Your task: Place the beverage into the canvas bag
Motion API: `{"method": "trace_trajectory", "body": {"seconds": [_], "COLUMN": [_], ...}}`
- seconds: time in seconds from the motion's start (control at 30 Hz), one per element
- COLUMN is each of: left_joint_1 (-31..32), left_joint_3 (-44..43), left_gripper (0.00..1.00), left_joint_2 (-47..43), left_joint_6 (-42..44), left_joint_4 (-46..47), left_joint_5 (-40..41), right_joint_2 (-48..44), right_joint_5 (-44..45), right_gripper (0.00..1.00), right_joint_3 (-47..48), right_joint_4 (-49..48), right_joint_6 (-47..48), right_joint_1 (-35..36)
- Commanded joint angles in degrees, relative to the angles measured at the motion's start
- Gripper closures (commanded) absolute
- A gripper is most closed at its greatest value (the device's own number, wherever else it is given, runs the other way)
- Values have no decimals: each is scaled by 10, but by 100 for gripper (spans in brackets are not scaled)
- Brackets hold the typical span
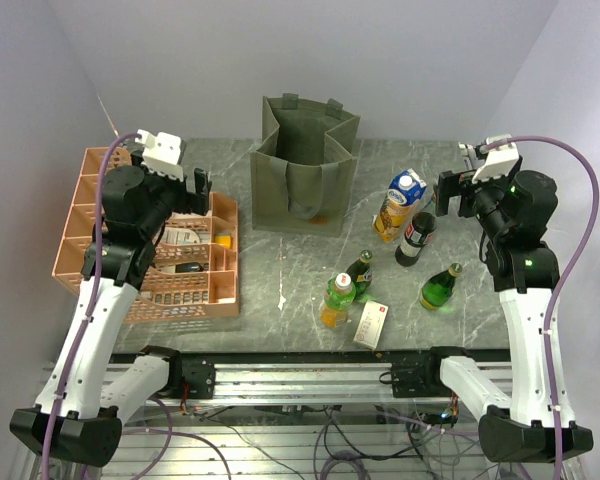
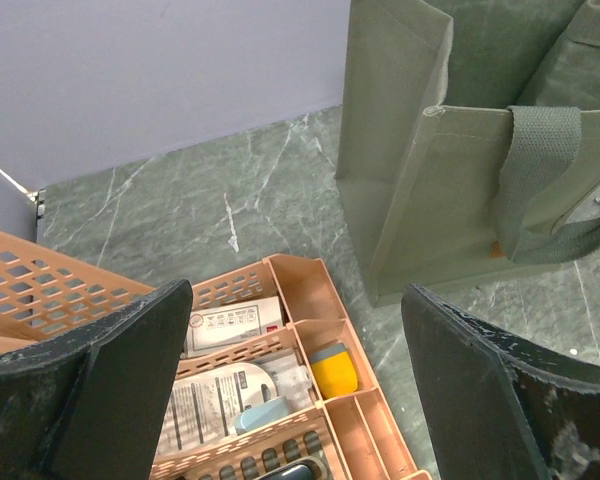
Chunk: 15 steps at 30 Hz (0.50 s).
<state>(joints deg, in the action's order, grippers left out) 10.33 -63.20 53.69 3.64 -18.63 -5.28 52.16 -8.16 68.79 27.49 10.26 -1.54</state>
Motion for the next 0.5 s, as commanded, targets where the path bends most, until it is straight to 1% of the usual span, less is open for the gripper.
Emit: {"method": "trace_trajectory", "body": {"seconds": [0.0,0.1,0.2,0.47], "left_joint_1": [3,17,26,57], "left_joint_3": [-20,-53,-89,-191], "left_gripper": [4,4,4,4], "left_joint_2": [14,50,93,193], "left_joint_6": [10,31,35,-16], "left_joint_4": [24,3,-8,-15], "left_joint_5": [-18,-1,0,-18], "right_joint_2": [9,10,7,8], "right_joint_5": [-26,-41,-45,-56], "right_gripper": [0,0,0,0], "right_joint_3": [23,20,15,13], "right_joint_4": [20,25,20,27], "right_joint_6": [18,24,24,28], "right_joint_1": [-2,-2,-2,-2]}}
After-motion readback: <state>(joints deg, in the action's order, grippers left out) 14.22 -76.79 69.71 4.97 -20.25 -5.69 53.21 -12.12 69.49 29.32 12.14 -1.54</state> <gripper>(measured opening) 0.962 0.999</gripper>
